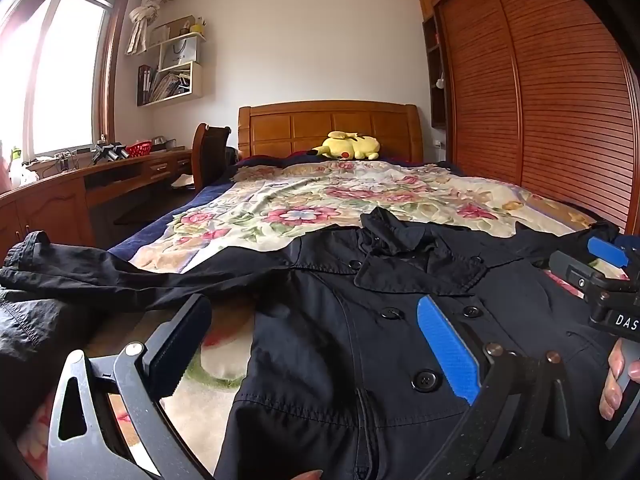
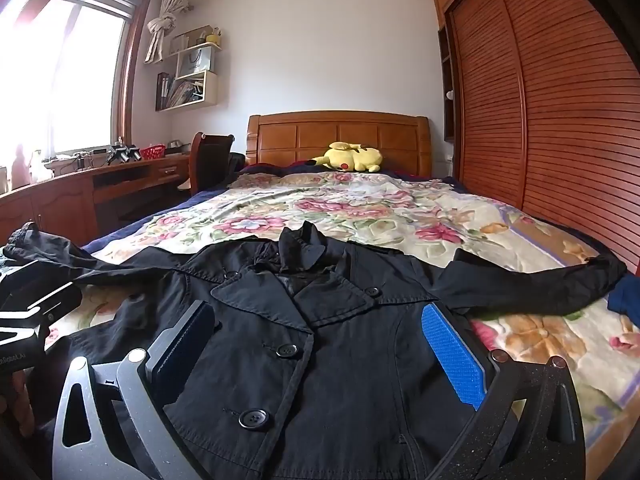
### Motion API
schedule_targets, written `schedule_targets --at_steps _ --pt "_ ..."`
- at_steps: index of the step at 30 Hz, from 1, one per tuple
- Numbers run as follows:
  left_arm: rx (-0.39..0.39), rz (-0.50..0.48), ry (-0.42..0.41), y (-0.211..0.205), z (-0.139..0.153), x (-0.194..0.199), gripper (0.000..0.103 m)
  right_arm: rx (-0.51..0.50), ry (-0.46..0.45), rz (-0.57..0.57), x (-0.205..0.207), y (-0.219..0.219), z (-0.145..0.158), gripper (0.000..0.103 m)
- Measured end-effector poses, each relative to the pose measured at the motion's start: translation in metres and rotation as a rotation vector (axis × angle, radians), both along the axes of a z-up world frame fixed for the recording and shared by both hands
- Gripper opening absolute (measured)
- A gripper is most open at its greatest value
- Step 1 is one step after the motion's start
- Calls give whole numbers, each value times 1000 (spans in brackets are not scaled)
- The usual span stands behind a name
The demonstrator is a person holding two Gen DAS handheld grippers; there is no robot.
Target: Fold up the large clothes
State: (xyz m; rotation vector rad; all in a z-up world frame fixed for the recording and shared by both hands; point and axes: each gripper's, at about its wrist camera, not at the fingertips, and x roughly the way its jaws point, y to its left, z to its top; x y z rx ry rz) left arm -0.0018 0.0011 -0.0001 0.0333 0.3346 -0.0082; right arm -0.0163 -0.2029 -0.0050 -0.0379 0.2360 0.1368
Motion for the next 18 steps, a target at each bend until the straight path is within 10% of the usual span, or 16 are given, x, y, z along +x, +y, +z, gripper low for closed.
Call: schedule_targets --at_steps 18 --pt "0 -1 2 0 0 3 103 0 0 -1 0 0 0 103"
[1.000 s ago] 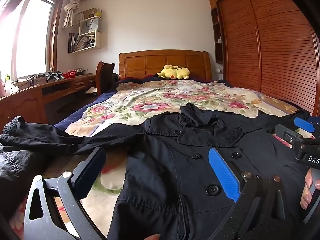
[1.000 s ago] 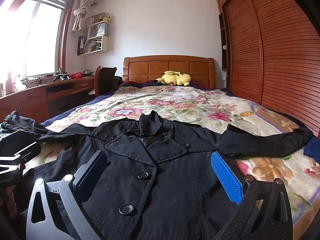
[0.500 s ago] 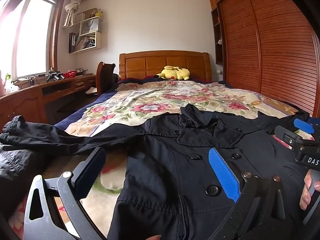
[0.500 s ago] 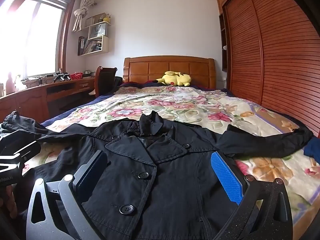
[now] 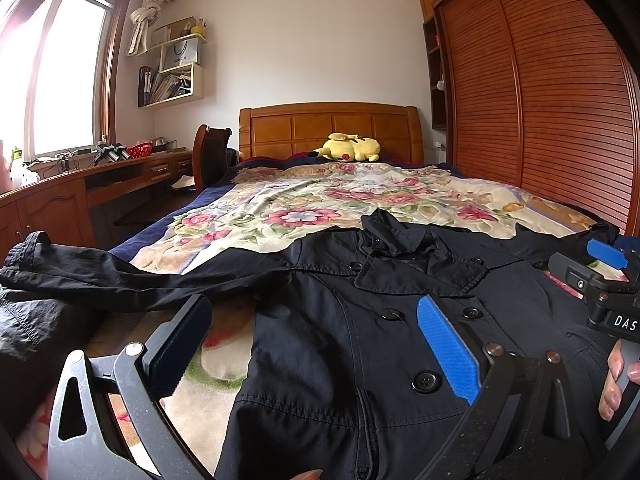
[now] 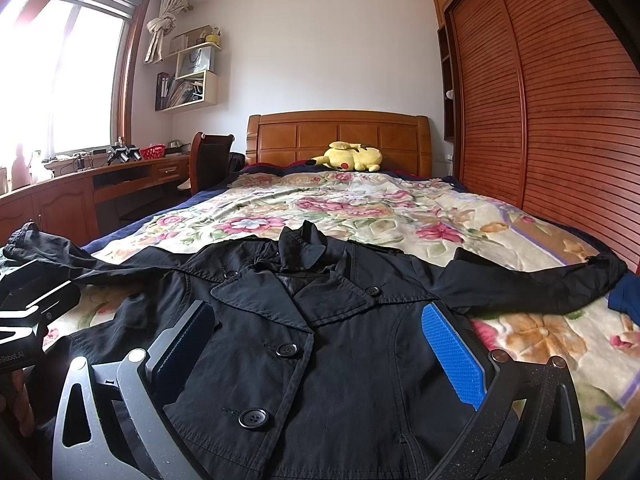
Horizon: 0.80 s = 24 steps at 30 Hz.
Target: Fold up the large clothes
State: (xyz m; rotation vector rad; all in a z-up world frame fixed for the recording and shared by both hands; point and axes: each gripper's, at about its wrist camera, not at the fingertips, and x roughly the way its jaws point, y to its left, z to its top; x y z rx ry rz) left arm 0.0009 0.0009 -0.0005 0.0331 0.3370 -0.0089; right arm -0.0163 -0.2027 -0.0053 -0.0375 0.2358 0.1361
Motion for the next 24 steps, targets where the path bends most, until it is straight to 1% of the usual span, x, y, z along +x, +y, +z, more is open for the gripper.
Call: schedule_targets --at_steps 24 --pt "-6 0 -8 0 0 -3 103 1 1 0 0 0 0 103"
